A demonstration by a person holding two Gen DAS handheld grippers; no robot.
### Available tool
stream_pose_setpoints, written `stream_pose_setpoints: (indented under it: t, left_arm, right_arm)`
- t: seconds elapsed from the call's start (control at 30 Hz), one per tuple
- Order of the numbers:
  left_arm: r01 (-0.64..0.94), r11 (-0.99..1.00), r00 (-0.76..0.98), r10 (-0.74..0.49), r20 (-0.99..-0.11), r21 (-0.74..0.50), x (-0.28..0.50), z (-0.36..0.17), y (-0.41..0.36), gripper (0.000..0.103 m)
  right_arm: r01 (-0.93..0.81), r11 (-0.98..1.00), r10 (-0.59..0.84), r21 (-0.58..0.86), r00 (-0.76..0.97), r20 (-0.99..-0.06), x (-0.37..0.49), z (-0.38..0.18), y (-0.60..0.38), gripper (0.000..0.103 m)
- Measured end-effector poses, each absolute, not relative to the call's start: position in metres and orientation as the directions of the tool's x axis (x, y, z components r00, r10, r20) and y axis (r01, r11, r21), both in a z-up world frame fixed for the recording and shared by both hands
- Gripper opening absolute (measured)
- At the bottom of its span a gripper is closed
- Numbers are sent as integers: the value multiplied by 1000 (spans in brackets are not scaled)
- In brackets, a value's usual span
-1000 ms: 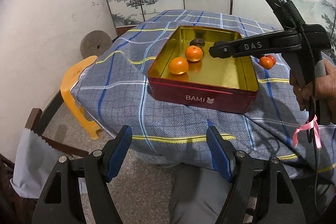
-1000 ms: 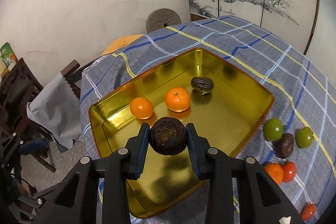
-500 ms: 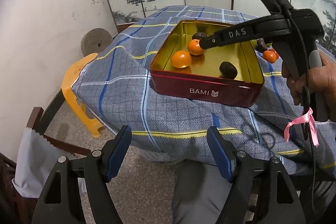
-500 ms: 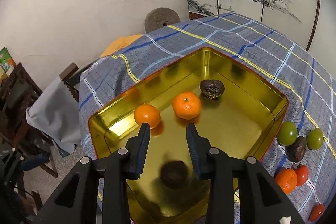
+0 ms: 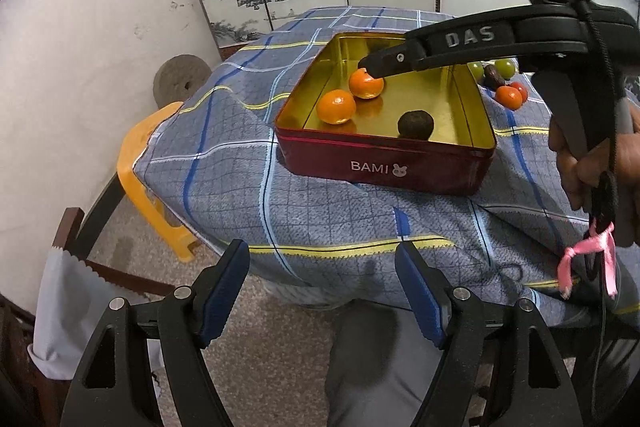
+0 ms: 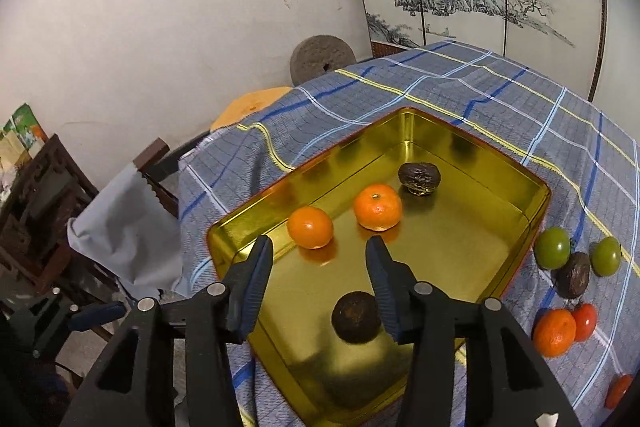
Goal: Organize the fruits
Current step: 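Withdraw the right gripper from the tray toward the remaining fruits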
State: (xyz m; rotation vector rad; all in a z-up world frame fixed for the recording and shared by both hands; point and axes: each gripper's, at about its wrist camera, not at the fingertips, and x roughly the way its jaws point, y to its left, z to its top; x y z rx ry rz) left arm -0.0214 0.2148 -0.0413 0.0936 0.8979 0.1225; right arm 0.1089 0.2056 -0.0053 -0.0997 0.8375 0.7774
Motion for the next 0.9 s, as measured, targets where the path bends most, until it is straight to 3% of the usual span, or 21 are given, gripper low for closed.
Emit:
stream_pose_setpoints:
  t: [0.37,0.6,0.77,0.9]
  left_arm:
    - [-41,988,624,144,-768,152,-22,-39,202,76]
    - [-23,987,631,140,-763,162,-23,-35,192,78]
    - [-7,987,632,127,-765,158,-21,-35,184,78]
    - [16,987,631,113,-767,158,-21,-34,172,78]
  right_arm:
    - [-581,760,608,291,475,-636,92,4,149,51]
    - [-505,833,531,225,616,-582,62,17,73,70]
    - [-421,870,489,255,682,-543,32,3,6,80]
    - [-345,923,377,168,732,-568,1,-18,-10,80]
